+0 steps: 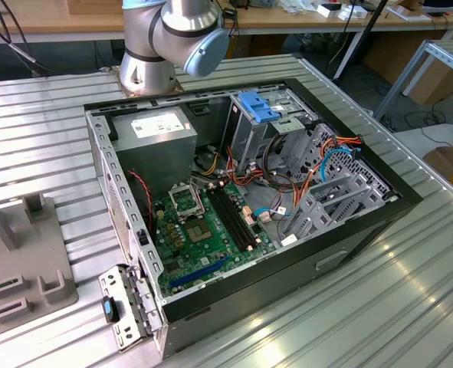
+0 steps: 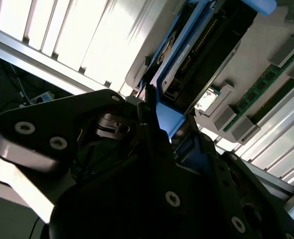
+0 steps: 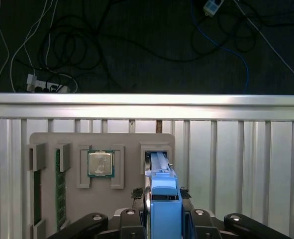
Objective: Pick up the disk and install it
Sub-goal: 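Pick up the disk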
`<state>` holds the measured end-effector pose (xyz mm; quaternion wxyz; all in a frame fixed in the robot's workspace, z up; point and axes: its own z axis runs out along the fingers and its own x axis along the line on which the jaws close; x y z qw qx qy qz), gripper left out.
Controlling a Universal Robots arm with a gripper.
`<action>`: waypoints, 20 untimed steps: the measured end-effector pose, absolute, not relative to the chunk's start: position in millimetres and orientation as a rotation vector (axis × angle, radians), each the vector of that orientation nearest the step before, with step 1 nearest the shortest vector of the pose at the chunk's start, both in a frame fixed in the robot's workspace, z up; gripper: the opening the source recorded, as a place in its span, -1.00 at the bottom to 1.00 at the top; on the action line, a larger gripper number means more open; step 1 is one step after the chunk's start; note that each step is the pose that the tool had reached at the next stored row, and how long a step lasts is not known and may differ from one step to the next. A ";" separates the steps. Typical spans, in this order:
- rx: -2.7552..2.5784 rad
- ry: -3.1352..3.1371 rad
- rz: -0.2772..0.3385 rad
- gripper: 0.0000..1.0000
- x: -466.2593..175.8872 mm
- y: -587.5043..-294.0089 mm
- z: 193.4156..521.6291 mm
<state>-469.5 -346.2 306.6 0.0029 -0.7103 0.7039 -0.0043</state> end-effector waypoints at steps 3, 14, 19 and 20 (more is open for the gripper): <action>-2.227 2.207 -0.014 -0.26 -469.5 -346.2 309.9; -2.226 2.206 -0.017 -0.26 -469.5 -346.2 349.2; -2.225 2.205 -0.018 -0.26 -469.5 -346.2 354.8; -2.225 2.205 -0.018 -0.26 -469.5 -346.2 356.6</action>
